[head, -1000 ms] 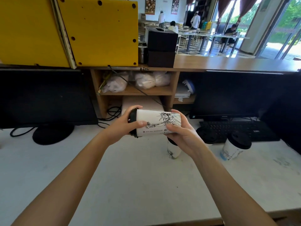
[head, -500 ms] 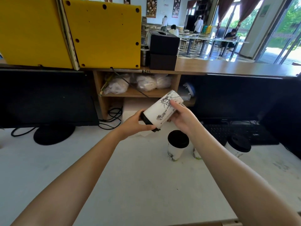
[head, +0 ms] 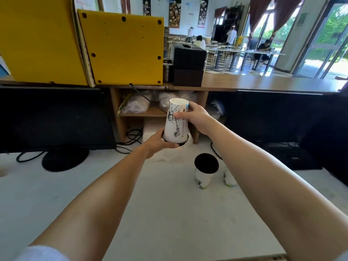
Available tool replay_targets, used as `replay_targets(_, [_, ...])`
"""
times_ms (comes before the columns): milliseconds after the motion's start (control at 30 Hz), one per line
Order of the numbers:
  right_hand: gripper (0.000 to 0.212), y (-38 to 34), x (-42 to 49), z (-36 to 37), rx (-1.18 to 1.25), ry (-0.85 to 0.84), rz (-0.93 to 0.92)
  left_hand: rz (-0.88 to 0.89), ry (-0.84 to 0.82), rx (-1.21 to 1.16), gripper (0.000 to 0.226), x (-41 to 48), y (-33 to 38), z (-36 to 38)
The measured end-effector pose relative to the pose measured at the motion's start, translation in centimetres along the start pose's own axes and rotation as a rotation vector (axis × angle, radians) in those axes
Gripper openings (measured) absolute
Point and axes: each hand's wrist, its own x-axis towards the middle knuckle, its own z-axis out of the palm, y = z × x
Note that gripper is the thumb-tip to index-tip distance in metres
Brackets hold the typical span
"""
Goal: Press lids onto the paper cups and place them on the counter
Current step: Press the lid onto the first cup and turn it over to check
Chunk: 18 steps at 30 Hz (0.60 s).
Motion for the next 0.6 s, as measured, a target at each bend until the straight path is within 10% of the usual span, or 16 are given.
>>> replay_targets(467, [0.058, -1.4, 0.1, 0.2, -0.209, -0.066, -0.056, -0.041, -0.016, 0.039, 0.094, 1.6, -1.3, -0.8])
replay_targets(600, [0.06, -2.8, 0.5, -0.4, -0.217, -0.088, -0.045, -0.094, -0.072, -0.399, 0.071, -0.3, -1.7, 0.8])
